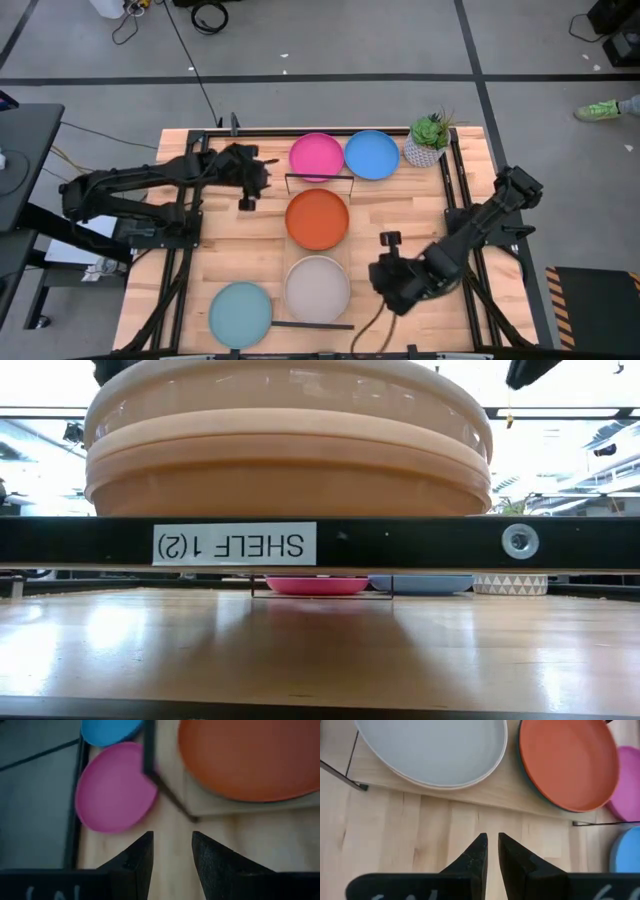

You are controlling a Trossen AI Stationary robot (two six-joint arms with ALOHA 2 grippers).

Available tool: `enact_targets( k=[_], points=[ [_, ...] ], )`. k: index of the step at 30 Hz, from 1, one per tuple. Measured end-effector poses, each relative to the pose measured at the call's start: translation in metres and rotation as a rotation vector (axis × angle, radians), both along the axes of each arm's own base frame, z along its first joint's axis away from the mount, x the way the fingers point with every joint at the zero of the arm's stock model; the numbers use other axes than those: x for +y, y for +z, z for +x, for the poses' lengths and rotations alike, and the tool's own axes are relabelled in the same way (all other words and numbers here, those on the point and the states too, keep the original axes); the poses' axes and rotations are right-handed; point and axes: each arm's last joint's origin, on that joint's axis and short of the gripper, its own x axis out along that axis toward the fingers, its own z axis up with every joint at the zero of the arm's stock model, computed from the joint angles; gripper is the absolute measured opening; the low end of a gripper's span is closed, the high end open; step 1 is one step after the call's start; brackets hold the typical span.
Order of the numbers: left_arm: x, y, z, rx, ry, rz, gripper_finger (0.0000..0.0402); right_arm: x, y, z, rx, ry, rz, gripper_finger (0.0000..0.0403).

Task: Place and stack plates onto a shelf
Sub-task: Stack the pink plate on top of the orange plate on the shelf

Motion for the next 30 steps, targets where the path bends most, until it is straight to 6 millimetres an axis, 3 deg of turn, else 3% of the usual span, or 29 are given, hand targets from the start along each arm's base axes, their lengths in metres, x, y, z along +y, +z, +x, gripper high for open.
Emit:
enact_targets(
  k=[6, 10, 14, 23, 30],
  points=[
    [0.035, -0.028, 0.015, 0.143, -0.052, 0.103, 0.0141, 0.014, 0.0, -0.012, -0.06, -0.006, -0.036, 0.005],
    [0.055, -0.049, 0.02, 0.198, -0.183, 0.071, 0.0141, 0.016, -0.001, -0.015, -0.088, -0.028, -0.041, 0.005],
    [0.07, -0.06, 0.023, 0.184, -0.238, 0.083, 0.0141, 0.014, -0.014, -0.016, -0.09, -0.054, -0.044, 0.005],
    [0.076, -0.062, 0.03, 0.247, -0.389, 0.304, 0.0141, -0.021, -0.053, -0.013, -0.09, -0.051, 0.093, 0.005],
    [0.076, -0.061, 0.032, 0.258, -0.496, 0.386, 0.0141, -0.059, -0.065, -0.034, -0.207, -0.017, 0.161, 0.005]
  ],
)
